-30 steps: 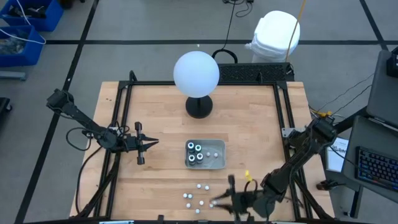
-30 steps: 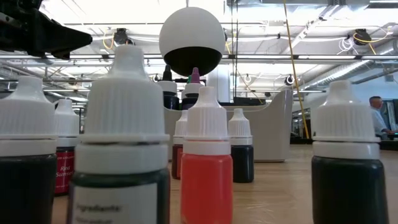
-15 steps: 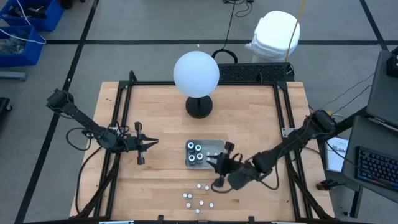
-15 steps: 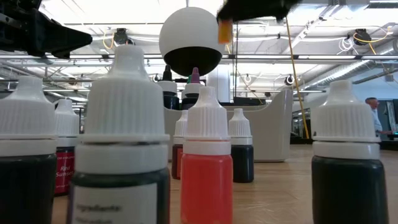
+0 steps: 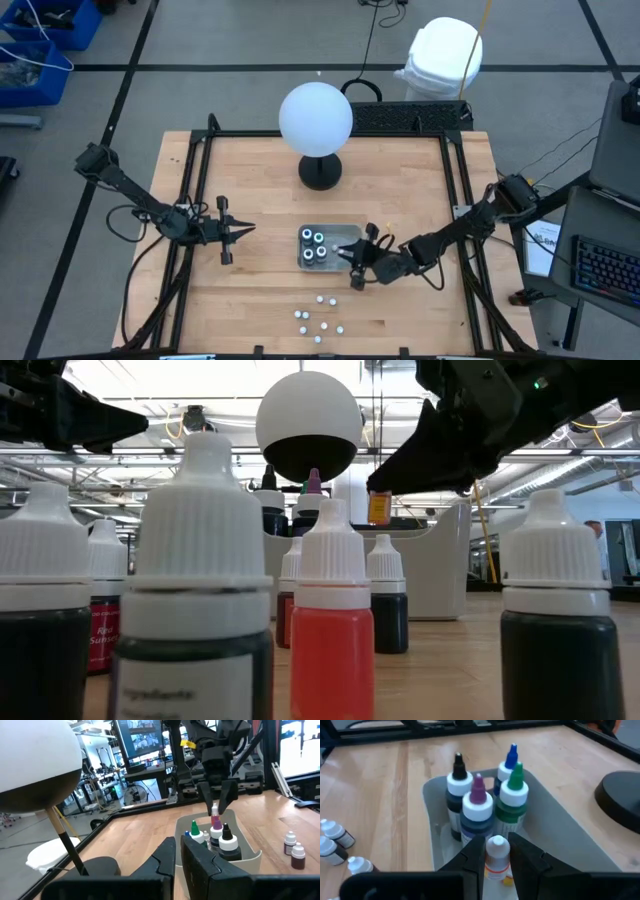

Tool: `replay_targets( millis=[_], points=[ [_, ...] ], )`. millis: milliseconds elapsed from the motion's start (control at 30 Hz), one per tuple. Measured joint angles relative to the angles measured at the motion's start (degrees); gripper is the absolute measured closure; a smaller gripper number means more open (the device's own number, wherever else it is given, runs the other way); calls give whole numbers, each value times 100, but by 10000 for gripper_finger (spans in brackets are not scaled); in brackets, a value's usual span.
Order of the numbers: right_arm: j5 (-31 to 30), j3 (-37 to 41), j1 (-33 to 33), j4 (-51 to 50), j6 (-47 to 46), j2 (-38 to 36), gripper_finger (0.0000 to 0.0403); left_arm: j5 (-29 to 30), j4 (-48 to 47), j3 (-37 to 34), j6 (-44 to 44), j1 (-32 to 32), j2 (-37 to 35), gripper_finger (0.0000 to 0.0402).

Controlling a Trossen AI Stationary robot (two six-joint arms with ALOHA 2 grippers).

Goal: Pick & Place food coloring
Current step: Put the small orange food coloring bottle into the gray bin

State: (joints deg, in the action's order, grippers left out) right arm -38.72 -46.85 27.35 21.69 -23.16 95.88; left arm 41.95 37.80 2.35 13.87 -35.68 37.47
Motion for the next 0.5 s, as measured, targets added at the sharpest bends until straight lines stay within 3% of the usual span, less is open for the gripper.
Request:
replay_targets(
  millis=[500],
  points=[
    [-96, 22, 328, 83, -163, 0, 342, 0, -3, 0, 104, 2, 0, 364]
  ],
)
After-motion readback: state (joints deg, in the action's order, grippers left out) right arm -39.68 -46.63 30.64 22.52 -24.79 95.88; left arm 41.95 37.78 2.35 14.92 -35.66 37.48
